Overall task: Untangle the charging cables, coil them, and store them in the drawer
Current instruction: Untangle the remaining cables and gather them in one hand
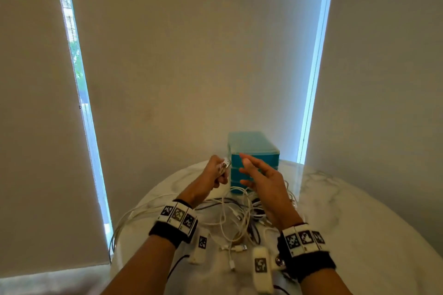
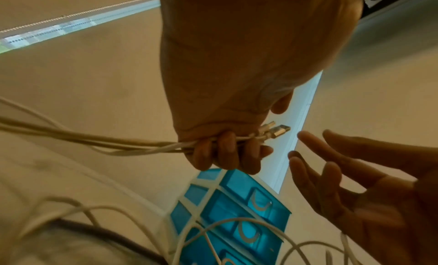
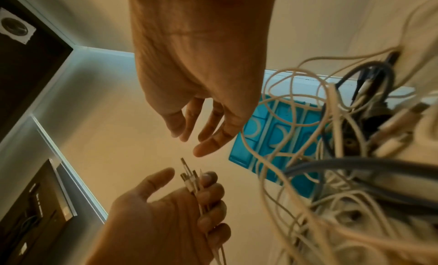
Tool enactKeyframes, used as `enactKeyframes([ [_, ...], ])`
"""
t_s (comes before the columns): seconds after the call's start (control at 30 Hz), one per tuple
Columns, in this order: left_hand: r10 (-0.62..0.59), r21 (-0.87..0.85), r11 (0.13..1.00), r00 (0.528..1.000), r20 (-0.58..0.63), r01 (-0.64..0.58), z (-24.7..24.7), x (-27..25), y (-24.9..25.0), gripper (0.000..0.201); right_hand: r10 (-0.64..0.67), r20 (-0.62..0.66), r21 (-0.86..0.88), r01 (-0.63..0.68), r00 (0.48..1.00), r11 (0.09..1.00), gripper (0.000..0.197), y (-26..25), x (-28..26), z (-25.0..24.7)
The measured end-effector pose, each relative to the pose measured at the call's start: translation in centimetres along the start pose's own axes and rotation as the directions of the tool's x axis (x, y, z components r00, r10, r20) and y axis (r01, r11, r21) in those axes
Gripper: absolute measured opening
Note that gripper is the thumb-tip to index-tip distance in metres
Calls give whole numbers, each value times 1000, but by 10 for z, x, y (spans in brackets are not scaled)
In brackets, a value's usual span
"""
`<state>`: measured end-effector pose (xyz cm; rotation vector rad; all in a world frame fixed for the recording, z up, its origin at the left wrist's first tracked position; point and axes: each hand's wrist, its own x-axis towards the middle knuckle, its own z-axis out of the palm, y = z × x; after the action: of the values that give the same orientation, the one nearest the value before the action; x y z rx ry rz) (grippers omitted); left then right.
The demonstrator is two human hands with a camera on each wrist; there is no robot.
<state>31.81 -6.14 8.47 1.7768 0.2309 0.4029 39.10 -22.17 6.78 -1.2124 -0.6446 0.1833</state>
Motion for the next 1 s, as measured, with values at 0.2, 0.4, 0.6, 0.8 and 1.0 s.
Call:
enactKeyframes([
  [0.2,-69,113,992,994,89,59,21,7,-13,42,-75,-30,-102,71,997,992,22,18,-8,-10],
  [0.4,-90,57,995,992,85,86,33,3,-21,43,-97,-79,-189,80,992,979,22,33,-7,-13],
  [0.6,-18,64,998,1000,12,17,29,2,-25,41,-25,16,-237,28,1000,971,19,15,-14,-32],
  [0.8,68,108,992,997,-21,-66,26,-5,-27,58,122,369,-677,176,921,715,32,4,-18,-66],
  [1.0,18,-26,999,1000,-17,-19,18,-1,-40,61,210,251,-838,103,945,536,15,12,-21,-88],
])
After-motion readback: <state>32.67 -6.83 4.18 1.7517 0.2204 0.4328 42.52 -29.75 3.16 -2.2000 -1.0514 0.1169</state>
